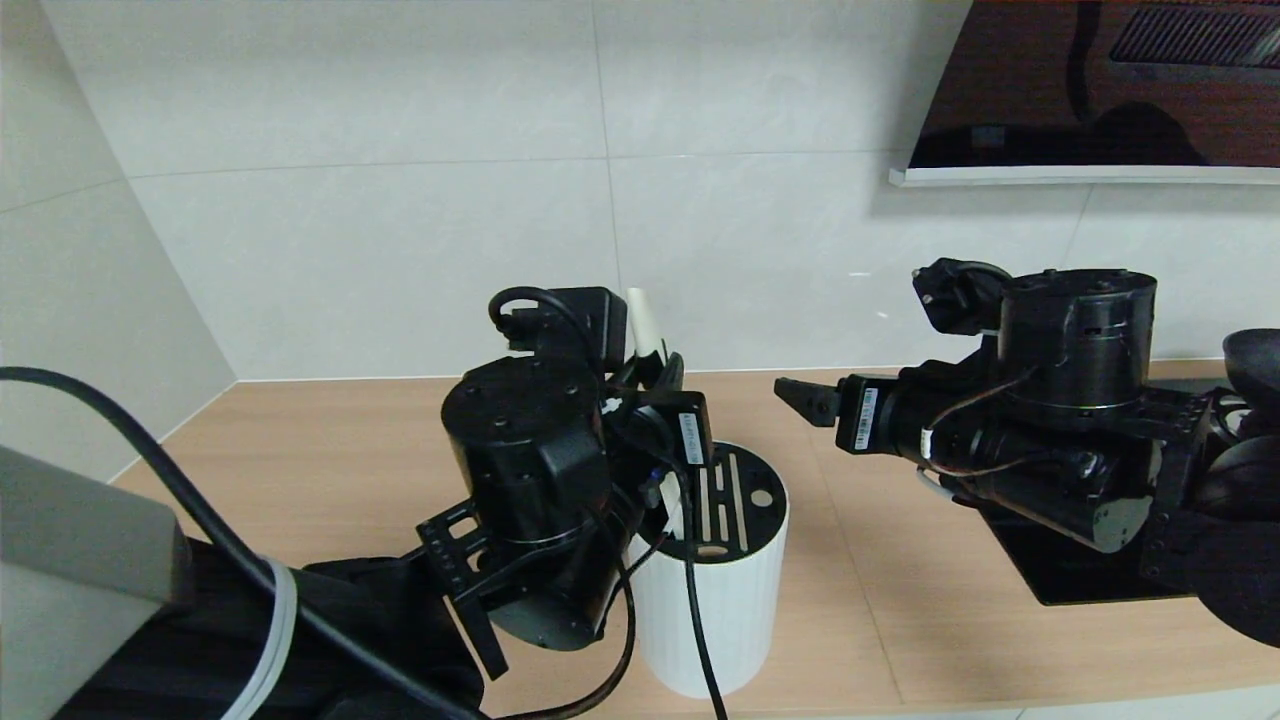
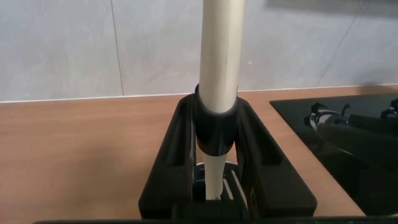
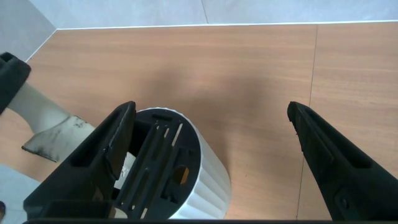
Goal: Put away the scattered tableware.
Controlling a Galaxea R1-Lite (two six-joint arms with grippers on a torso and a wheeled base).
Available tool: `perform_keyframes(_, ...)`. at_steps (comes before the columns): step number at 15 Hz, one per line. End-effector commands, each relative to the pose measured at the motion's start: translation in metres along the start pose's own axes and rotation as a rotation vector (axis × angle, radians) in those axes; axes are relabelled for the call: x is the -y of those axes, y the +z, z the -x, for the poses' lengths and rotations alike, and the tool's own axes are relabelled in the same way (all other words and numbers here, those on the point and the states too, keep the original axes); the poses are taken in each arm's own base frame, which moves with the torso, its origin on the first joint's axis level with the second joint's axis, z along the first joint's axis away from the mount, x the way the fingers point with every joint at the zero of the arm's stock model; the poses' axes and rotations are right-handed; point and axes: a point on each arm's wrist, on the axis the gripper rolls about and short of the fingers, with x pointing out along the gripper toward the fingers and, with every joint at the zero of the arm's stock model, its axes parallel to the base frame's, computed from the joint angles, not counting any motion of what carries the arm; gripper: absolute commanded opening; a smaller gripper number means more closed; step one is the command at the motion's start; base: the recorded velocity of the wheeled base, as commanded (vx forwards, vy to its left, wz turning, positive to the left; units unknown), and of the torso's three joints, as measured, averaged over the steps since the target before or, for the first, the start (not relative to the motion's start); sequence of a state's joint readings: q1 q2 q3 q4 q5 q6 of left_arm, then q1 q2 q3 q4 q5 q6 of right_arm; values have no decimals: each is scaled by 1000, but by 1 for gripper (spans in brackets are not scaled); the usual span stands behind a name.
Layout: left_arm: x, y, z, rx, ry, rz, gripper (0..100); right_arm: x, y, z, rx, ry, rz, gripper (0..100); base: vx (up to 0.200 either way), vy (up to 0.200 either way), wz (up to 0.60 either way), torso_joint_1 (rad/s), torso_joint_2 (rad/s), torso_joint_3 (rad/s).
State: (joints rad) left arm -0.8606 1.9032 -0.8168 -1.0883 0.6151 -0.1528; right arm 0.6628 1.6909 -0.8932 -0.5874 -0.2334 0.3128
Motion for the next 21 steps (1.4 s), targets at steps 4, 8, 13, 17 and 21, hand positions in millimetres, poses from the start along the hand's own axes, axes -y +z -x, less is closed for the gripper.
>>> perform_keyframes(4,2,4,1,24,-7,12,0,0,0,0,-1,0,0,100,0,0,0,0,0,0)
perform_keyframes(8,1,19,6,62,-12,35,0,0,0,0,-1,0,0,100,0,0,0,0,0,0)
perform_keyframes(13,-1,20,7,64,-11,24,0,0,0,0,-1,0,0,100,0,0,0,0,0,0)
perform_keyframes(17,5,10,13,26,-36,0,0,0,-1,0,-3,-1,1,100,0,0,0,0,0,0)
perform_keyframes(21,9,-7,12,-16,-44,-21,0,0,-1,-1,-4,-1,2,100,0,0,0,0,0,0)
